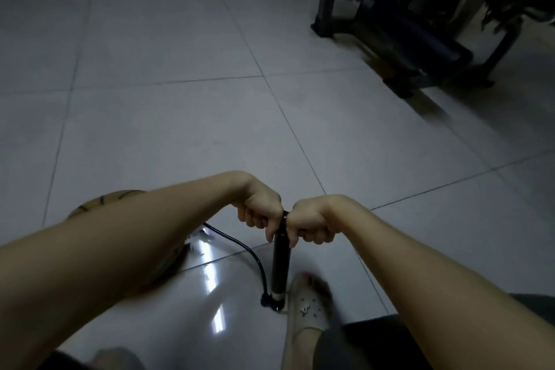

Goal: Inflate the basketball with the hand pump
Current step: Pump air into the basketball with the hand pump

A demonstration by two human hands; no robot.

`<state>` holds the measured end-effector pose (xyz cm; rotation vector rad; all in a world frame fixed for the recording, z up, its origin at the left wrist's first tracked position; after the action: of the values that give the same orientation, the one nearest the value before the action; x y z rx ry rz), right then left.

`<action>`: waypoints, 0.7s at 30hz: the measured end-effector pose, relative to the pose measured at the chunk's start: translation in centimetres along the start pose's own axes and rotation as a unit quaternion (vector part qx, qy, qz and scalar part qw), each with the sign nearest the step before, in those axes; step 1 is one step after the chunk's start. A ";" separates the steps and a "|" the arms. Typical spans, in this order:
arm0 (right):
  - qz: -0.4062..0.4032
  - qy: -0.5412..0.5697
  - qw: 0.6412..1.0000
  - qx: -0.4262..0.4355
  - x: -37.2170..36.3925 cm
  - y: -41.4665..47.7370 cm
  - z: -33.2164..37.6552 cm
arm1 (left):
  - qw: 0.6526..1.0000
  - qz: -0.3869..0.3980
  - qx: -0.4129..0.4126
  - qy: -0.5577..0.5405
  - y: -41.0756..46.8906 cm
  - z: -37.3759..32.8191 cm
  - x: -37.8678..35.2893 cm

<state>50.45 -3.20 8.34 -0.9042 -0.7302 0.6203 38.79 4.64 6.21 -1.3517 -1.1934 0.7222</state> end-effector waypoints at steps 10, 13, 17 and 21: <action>0.006 0.022 1.000 -0.018 2.3 -6.3 -0.3 | 0.998 -0.009 -0.010 0.059 -6.1 -4.1 1.2; -0.047 0.057 0.997 0.000 4.9 -12.3 0.9 | 0.996 -0.010 -0.022 0.080 -12.0 -6.6 3.9; -0.100 0.085 0.991 0.020 6.4 -18.5 2.0 | 0.992 -0.033 -0.064 0.101 -17.7 -9.0 5.9; -0.097 0.086 0.992 -0.004 2.3 -15.5 0.4 | 0.989 -0.044 -0.034 0.136 -13.9 -8.5 2.7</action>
<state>54.17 -8.80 22.47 -0.8704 -0.6558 0.3621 44.14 2.16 21.61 -1.3944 -1.0594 0.4222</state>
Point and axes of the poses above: each hand's wrist, its own y-axis towards the middle knuckle, its own x-axis out of the back of the hand, z = x × y, the point moved 1 cm from there along y, towards the middle knuckle, and after that the axes turned 14 degrees about x, right-handed, at the moved point
